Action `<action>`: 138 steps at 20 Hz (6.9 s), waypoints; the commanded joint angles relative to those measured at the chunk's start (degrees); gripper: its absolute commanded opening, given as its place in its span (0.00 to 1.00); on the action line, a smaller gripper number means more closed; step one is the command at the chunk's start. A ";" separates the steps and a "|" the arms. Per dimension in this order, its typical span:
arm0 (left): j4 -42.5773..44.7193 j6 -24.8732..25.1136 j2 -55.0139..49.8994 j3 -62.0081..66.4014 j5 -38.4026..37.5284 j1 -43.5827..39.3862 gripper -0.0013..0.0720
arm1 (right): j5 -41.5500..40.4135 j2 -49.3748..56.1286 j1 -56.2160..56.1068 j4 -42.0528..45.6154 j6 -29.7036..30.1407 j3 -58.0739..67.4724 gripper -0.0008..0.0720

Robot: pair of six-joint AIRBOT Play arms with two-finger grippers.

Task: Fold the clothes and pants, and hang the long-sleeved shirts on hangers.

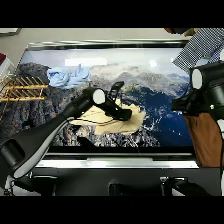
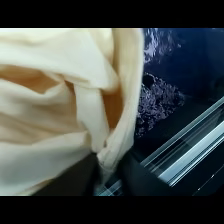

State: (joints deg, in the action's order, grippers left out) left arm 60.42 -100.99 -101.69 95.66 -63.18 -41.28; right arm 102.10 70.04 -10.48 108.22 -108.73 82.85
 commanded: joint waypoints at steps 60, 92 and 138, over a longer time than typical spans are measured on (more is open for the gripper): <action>-22.47 31.63 17.73 -34.42 8.07 52.39 0.03 | -36.68 8.22 15.93 -56.46 15.02 -24.26 0.05; 8.59 6.71 36.54 -38.03 11.78 48.46 0.04 | -33.42 11.93 15.87 -50.49 12.11 -3.65 0.05; -10.29 28.06 31.71 -51.49 -2.38 77.81 0.72 | -54.77 16.63 15.82 -78.27 45.68 -37.27 0.41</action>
State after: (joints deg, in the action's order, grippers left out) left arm 50.15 -74.61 -68.86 44.18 -65.67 36.84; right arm 51.90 86.02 9.26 31.03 -62.33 45.67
